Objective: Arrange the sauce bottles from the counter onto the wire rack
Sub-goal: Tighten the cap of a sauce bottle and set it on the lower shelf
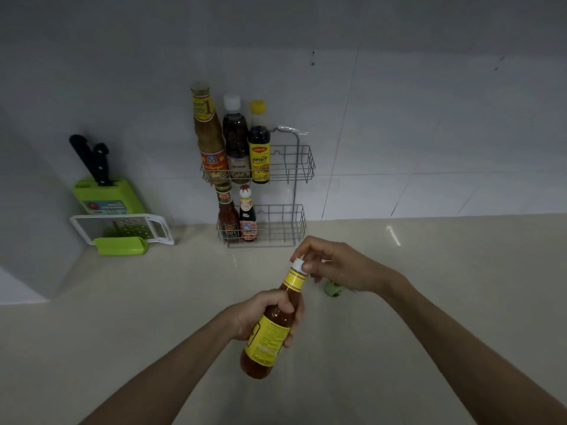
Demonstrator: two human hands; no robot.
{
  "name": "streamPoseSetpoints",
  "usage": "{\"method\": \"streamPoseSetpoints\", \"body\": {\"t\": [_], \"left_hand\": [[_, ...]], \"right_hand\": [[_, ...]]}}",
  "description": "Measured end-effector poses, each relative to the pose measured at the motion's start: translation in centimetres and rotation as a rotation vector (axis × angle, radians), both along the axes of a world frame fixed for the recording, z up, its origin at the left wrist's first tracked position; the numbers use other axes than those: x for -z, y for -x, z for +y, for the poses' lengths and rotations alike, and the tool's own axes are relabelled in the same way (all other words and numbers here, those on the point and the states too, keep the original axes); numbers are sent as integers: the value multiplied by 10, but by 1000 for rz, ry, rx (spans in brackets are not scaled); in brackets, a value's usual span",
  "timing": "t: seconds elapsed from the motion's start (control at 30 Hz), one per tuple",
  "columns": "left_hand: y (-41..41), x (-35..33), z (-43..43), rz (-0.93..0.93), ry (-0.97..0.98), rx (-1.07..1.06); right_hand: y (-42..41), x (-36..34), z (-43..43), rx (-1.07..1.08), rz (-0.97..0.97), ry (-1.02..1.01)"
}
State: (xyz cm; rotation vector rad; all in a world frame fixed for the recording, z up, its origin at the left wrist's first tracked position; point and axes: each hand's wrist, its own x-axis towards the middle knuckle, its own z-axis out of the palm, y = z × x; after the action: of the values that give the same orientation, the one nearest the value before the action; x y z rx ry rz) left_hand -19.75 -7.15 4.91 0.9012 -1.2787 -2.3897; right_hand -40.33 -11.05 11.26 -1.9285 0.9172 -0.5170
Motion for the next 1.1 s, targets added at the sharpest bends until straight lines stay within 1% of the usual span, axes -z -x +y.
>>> {"method": "streamPoseSetpoints", "body": {"t": [0.07, 0.13, 0.17, 0.2, 0.23, 0.27, 0.33, 0.37, 0.4, 0.43, 0.47, 0.5, 0.53, 0.6, 0.63, 0.67, 0.7, 0.73, 0.77, 0.8, 0.83, 0.87, 0.9, 0.97, 1.0, 1.03, 1.07, 1.1], "left_hand": [[-2, -6, 0, 1, 37, 28], [-3, -12, -1, -22, 86, 63], [-3, -13, -2, -30, 109, 67], [-2, -12, -2, -65, 150, 40], [2, -11, -2, -138, 208, -34], [5, -9, 0, -281, 322, -142], [8, -2, 2, -665, 621, -358], [10, 1, 1, -804, 722, -420], [8, 1, 1, -805, 725, -419], [5, -2, 0, -693, 672, -382], [0, -8, -2, -525, 564, -291], [-5, -15, -4, -367, 452, -184], [-10, -20, -4, -252, 362, -86], [-15, -27, -2, -134, 306, 20], [-14, -28, 0, -116, 313, 12], [-13, -28, 1, -119, 322, -31], [-9, -29, 2, -159, 352, -112], [-4, -27, 3, -240, 411, -220], [-1, -25, 3, -380, 513, -341], [2, -21, 1, -557, 643, -448], [3, -19, 1, -738, 765, -494], [4, -15, 1, -852, 831, -504], [4, -12, 2, -877, 826, -514], [1, -11, 1, -792, 724, -574], [-1, -13, -2, -737, 677, -600], [-4, -16, -5, -681, 643, -600], [-8, -20, -7, -624, 614, -569], [-14, -23, -10, -557, 590, -511]], "right_hand": [[-3, -5, 3, -71, 177, 170], [-9, -4, 7, -88, 315, 411], [-12, -1, 8, -64, 362, 525], [-15, 1, 8, -11, 405, 594], [-16, 4, 7, 59, 474, 625], [-19, 8, 5, 107, 587, 647], [-26, 19, 3, 191, 880, 656], [-33, 23, 4, 228, 944, 640], [-38, 24, 6, 240, 940, 597], [-39, 21, 7, 253, 847, 554], [-38, 15, 8, 242, 728, 500], [-35, 9, 9, 236, 545, 510], [-32, -1, 11, 189, 429, 611], [-30, -14, 16, 55, 385, 915], [-32, -14, 16, 55, 392, 982], [-36, -15, 17, 102, 394, 983], [-42, -15, 18, 205, 427, 963], [-47, -14, 17, 319, 517, 924], [-53, -12, 17, 382, 707, 842], [-57, -8, 16, 393, 847, 759], [-60, -2, 14, 390, 932, 686], [-61, 2, 12, 417, 928, 578], [-63, 4, 10, 435, 871, 493], [-69, 5, 7, 522, 457, 224], [-70, 7, 3, 552, 216, 120], [-73, 3, 1, 547, 75, 73], [-75, -2, -1, 528, 23, 90], [-75, -9, -5, 500, 17, 102]]}}
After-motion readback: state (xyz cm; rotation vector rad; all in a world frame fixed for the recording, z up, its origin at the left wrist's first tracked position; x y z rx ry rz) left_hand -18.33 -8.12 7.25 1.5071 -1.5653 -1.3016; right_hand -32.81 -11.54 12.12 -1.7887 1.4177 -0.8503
